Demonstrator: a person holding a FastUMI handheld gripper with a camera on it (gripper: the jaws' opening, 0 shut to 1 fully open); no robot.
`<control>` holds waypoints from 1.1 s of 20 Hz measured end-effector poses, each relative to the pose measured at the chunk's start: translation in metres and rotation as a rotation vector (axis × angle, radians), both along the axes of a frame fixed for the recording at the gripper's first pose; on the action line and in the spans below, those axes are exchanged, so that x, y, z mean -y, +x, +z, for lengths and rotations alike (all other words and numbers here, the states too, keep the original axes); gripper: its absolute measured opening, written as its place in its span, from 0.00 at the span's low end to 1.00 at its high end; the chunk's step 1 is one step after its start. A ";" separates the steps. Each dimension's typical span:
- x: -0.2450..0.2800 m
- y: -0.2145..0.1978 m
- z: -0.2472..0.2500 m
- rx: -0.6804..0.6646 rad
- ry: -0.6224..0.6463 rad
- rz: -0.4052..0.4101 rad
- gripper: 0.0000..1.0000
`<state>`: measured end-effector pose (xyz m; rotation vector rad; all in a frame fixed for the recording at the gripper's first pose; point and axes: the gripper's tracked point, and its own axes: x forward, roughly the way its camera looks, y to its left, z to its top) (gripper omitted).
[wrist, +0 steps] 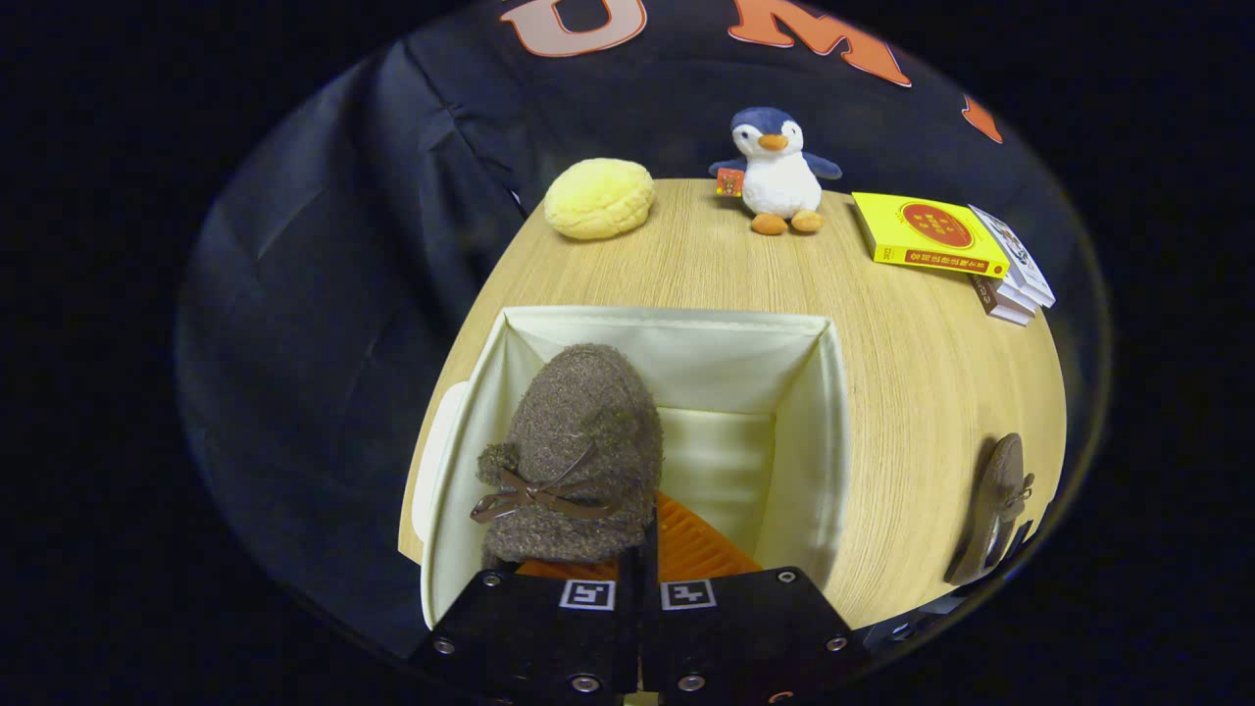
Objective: Open the storage box then place both shoes into the box .Put the left shoe in first, then the right shoe, with the right side of both shoes facing outward in a uniform manner.
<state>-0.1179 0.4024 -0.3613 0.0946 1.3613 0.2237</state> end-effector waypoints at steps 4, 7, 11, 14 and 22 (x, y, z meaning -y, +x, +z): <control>-0.017 -0.004 -0.029 -0.073 -0.011 -0.011 0.03; -0.025 -0.012 -0.046 -0.123 -0.021 -0.004 0.08; -0.031 -0.033 -0.051 -0.181 0.027 0.018 0.22; -0.031 -0.041 -0.032 -0.202 0.112 0.042 0.32; 0.018 -0.013 0.062 0.046 0.302 0.046 0.85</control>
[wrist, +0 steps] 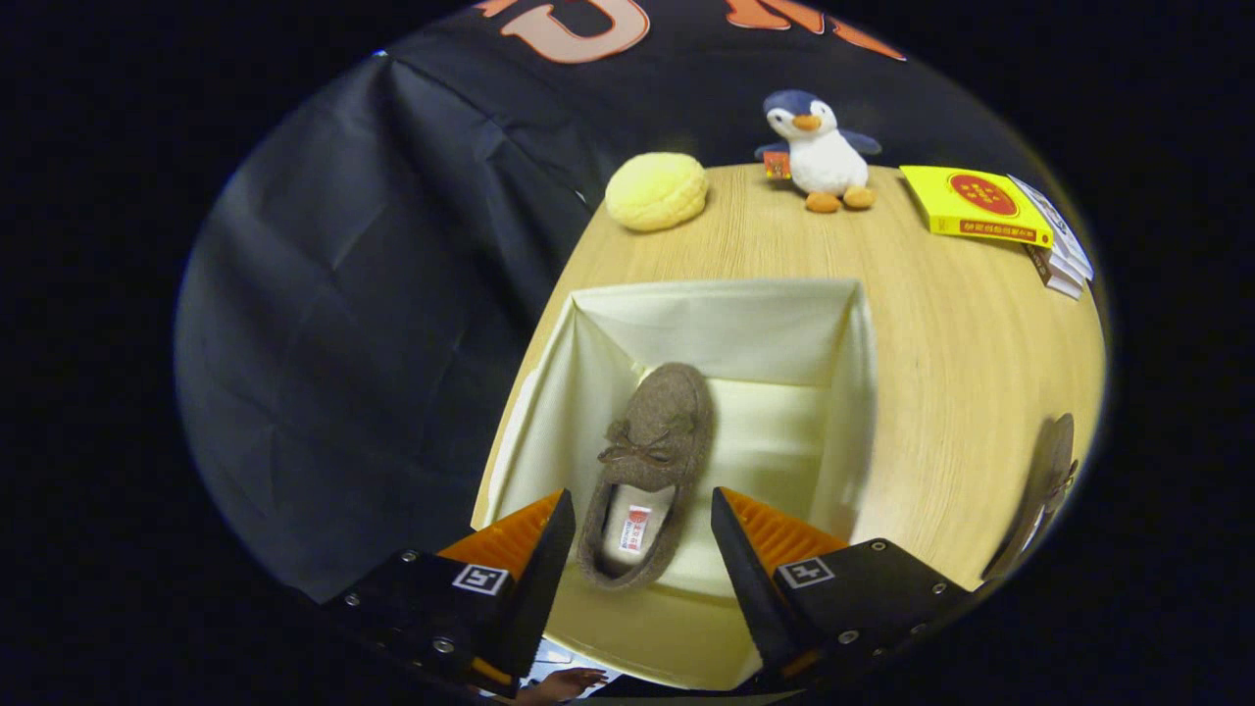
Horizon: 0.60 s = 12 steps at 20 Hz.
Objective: Open the storage box then place both shoes into the box .Put the left shoe in first, then the right shoe, with the right side of both shoes facing outward in a uniform manner.
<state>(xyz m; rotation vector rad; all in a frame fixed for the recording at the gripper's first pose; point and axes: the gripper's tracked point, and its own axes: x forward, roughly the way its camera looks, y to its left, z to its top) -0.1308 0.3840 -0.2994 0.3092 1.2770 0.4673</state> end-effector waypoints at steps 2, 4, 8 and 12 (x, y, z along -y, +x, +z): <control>0.029 0.010 0.019 0.072 0.008 -0.019 0.90; 0.063 0.018 0.028 0.146 -0.006 -0.040 0.93; 0.141 0.023 0.032 0.256 -0.053 -0.073 0.97; 0.232 0.010 0.006 0.283 -0.181 -0.141 0.97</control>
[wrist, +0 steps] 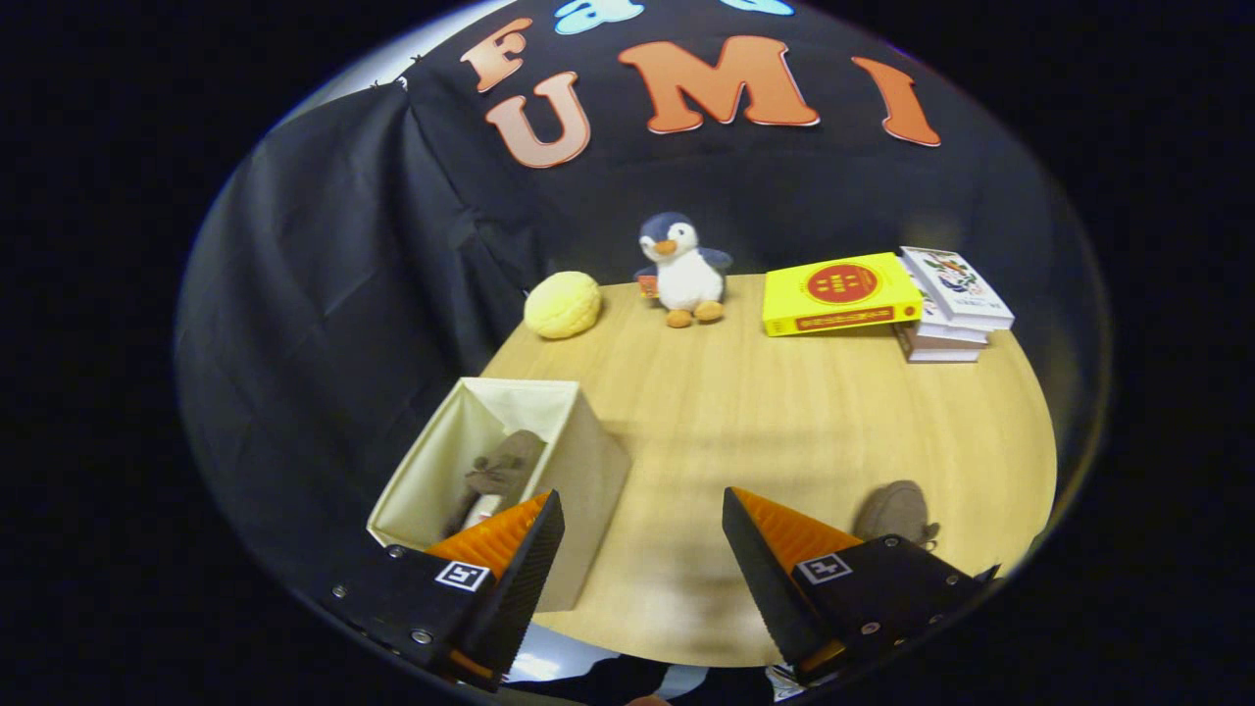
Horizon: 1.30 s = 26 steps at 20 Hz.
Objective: Open the storage box then place both shoes into the box .Put the left shoe in first, then the right shoe, with the right side of both shoes facing outward in a uniform manner.
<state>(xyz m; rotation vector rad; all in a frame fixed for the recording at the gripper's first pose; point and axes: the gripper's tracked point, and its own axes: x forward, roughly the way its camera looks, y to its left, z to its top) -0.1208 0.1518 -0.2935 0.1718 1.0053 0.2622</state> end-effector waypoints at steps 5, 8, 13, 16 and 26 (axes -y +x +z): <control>0.101 -0.030 -0.044 -0.040 -0.147 -0.090 0.98; 0.140 -0.047 -0.065 -0.064 -0.185 -0.115 0.95; 0.175 -0.074 -0.098 -0.118 -0.256 -0.074 0.86; 0.182 -0.080 -0.122 -0.142 -0.268 -0.071 0.79; 0.196 -0.065 -0.172 -0.182 -0.251 -0.174 0.39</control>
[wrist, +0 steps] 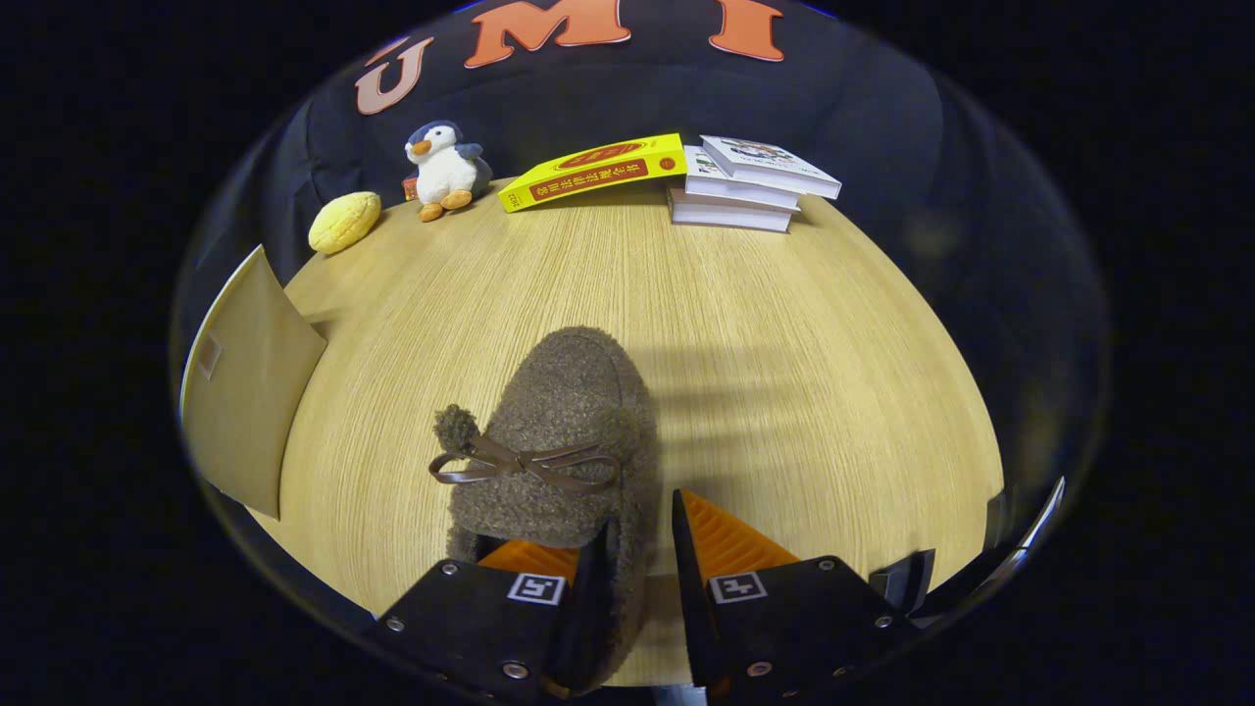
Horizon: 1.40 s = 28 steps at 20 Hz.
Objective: Open the storage box then place both shoes into the box .Put the left shoe in first, then the right shoe, with the right side of both shoes facing outward in a uniform manner.
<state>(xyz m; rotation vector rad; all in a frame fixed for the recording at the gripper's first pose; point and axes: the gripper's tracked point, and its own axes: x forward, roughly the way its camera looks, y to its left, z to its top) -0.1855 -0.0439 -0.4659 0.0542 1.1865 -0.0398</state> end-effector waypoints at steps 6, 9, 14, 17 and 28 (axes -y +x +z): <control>0.001 0.000 0.001 -0.026 0.023 -0.054 0.14; -0.002 -0.004 0.010 -0.047 0.020 -0.085 0.05; -0.031 0.008 0.049 -0.025 0.043 -0.076 0.05; -0.059 0.024 0.080 -0.005 0.073 -0.062 0.05; -0.193 0.057 0.158 0.034 0.135 0.055 0.05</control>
